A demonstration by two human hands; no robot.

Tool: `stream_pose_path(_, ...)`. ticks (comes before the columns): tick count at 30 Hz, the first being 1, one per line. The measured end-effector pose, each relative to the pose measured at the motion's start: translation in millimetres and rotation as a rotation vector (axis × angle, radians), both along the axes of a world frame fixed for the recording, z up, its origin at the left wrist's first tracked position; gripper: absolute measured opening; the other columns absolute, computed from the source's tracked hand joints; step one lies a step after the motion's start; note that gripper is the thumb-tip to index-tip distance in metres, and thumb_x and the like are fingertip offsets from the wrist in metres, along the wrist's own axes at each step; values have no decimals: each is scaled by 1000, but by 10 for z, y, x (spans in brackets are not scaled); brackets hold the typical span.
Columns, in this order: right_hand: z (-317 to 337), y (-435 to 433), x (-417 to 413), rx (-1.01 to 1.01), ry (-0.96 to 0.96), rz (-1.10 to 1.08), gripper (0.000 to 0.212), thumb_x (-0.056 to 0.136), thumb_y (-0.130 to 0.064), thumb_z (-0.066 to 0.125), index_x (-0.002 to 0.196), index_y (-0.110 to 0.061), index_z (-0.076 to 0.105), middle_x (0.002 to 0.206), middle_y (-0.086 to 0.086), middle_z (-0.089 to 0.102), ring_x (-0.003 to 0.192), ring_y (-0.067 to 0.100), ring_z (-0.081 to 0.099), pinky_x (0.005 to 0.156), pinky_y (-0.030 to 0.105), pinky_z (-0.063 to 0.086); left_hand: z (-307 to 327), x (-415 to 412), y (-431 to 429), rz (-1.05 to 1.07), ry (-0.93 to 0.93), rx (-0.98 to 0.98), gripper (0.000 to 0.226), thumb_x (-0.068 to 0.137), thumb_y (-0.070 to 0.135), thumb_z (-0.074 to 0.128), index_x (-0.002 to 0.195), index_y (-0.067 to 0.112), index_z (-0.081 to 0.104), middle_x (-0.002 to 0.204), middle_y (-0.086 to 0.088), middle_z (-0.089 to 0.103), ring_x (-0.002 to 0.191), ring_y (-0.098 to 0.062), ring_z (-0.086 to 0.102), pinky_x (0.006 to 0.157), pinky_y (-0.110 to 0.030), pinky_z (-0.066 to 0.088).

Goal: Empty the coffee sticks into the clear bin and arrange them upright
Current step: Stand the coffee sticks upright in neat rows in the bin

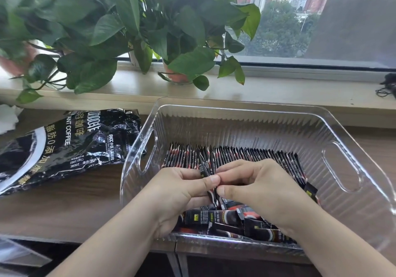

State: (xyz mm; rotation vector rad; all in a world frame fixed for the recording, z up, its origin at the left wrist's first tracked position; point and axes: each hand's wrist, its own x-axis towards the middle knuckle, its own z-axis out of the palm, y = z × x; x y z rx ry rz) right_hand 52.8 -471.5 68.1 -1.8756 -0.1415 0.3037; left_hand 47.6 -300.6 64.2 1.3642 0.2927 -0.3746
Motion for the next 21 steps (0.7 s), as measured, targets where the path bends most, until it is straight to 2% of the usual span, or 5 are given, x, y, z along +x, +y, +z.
stream_pose_path(3,10,-21,6,3,-21,26,22,81,-2,80,83,-23,84,97,-13,75,90,13,73,87,38,61,7,-13,10,22,-12,42,26,68,9,83,84,9,63,74,-2,76,69,-13,75,67,-25,60)
stream_pose_path(6,20,-44,6,9,-53,51,21,85,-1,76,88,-20,84,100,-12,75,91,12,73,87,34,60,32,-18,43,29,-33,65,44,58,16,86,93,8,62,85,-8,77,74,-15,75,71,-27,59)
stream_pose_path(12,61,-14,-10,16,-75,21,20,87,1,73,96,-14,82,100,-10,77,88,13,75,85,30,61,130,-19,65,52,-84,55,21,75,3,80,84,9,63,74,-2,76,69,-12,75,63,-21,59)
stream_pose_path(17,58,37,-33,-52,-28,-73,9,84,-22,81,92,-27,80,81,-4,78,77,11,76,83,38,62,111,-27,61,37,-73,53,16,76,5,80,88,3,69,80,-8,77,74,-15,75,68,-23,60)
stream_pose_path(21,96,57,-48,-76,31,-100,11,82,-22,82,91,-27,78,75,-3,77,70,9,75,78,33,63,97,-33,69,49,-48,36,24,74,6,81,88,9,62,79,-4,77,76,-15,75,71,-24,61)
